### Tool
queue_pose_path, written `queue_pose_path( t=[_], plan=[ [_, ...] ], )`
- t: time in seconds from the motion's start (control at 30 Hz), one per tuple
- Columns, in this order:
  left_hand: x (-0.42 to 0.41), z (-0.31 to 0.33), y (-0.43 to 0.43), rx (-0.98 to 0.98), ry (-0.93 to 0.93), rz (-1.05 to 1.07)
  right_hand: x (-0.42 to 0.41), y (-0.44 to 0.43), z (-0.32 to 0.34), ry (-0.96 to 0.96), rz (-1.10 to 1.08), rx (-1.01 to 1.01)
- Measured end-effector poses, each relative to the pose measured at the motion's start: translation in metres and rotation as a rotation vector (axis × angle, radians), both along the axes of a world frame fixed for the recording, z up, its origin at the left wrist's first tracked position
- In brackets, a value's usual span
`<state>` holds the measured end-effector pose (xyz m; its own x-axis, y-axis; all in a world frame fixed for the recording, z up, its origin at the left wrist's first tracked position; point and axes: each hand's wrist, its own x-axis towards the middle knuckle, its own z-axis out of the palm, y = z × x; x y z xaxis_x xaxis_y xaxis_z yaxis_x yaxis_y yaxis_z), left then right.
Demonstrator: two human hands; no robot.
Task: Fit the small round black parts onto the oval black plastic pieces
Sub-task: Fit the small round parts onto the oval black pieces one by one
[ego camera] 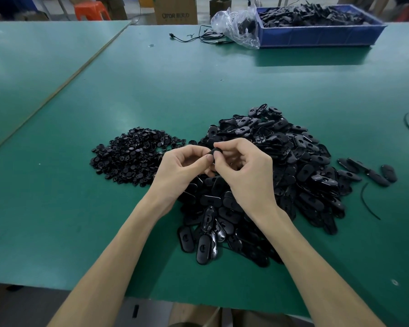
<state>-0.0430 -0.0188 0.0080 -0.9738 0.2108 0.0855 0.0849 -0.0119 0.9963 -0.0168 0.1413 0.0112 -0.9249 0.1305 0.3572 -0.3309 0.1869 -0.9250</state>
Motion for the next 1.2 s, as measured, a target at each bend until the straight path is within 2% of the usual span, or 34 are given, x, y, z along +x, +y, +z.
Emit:
queue_pose_path(
  t=[0.23, 0.47, 0.73, 0.83, 1.1, 1.2],
  plan=[
    [0.0032, 0.0025, 0.0027, -0.071, 0.063, 0.016, 0.0029, -0.0062, 0.0003, 0.09, -0.026, 0.15],
    [0.0025, 0.0025, 0.0056, -0.087, 0.109, 0.031, 0.0019, -0.0068, -0.0015, 0.097, -0.046, 0.137],
    [0.0, 0.0043, -0.0009, 0.025, 0.006, 0.002, 0.0004, -0.0033, 0.0016, 0.054, -0.071, 0.069],
    [-0.0003, 0.0028, -0.0005, -0.004, 0.008, 0.004, 0.0004, -0.0034, 0.0013, 0.039, -0.067, 0.057],
    [-0.0005, -0.001, -0.0006, -0.037, 0.036, 0.029, -0.0007, -0.0029, -0.0028, 0.053, -0.055, 0.09],
    [-0.0015, -0.0026, -0.001, -0.05, 0.03, 0.042, -0.0019, -0.0022, -0.0038, 0.086, -0.069, 0.21]
  ],
)
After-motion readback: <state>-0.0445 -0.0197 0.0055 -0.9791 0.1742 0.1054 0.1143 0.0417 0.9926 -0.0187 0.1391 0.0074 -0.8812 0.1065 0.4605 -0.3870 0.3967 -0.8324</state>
